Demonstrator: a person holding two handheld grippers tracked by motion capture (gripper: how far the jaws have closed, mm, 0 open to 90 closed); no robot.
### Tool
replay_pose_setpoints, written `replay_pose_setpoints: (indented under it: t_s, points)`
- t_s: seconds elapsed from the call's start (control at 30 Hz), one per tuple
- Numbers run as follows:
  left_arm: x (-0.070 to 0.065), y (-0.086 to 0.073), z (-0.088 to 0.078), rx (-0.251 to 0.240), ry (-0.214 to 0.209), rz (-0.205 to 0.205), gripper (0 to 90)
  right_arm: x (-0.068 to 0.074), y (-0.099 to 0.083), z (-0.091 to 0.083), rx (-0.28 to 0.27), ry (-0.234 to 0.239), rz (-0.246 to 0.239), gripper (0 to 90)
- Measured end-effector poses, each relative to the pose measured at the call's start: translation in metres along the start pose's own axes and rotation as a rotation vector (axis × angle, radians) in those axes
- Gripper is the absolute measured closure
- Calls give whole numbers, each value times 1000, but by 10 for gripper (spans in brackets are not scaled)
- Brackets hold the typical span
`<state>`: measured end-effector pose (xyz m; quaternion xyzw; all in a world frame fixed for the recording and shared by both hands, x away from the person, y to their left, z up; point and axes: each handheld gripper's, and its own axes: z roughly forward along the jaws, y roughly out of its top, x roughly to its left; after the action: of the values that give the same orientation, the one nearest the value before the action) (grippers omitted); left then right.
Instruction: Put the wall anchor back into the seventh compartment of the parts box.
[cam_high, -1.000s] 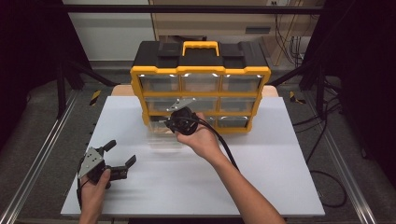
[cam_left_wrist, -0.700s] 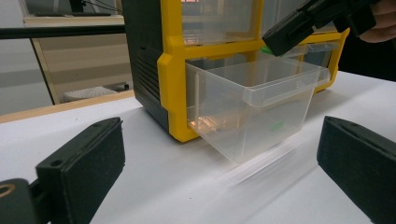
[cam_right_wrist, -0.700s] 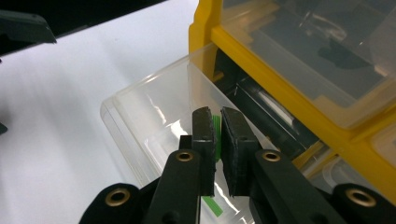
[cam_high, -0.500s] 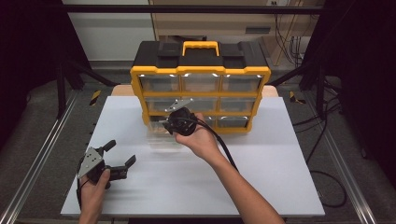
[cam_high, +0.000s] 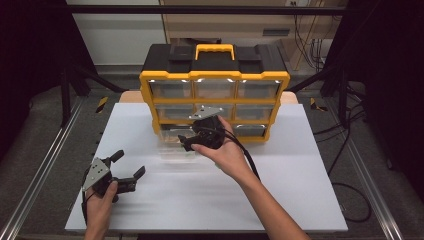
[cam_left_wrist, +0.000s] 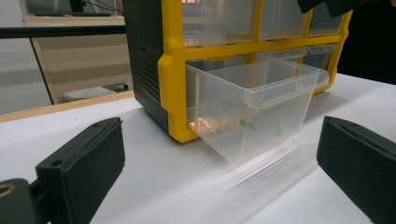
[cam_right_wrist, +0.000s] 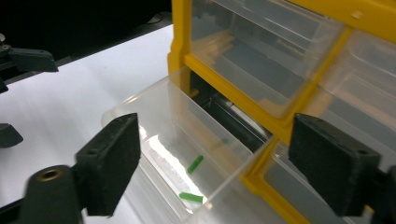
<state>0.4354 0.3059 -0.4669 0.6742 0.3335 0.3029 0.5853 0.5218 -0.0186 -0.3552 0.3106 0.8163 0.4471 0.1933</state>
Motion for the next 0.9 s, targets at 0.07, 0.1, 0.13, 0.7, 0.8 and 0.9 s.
replay_pose_setpoints:
  t_s: [0.07, 0.1, 0.13, 0.7, 0.8, 0.9]
  points:
    - [0, 0, 0, 0, 0, 1, 10, -3, -3, -3, 2, -6, 9, 130]
    - [0, 0, 0, 0, 0, 2, 10, -4, -5, -5, 7, -9, 13, 125]
    - [0, 0, 0, 0, 0, 2, 10, -5, -6, -6, 6, -13, 17, 119]
    - [0, 0, 0, -4, 0, 5, 10, -19, -42, -17, 40, -51, 57, 86]
    - [-1, 0, 0, -3, -1, 6, 10, -20, -47, -18, 51, -55, 59, 81]
    - [-1, 0, 0, -4, -2, 6, 10, -22, -53, -18, 62, -59, 59, 80]
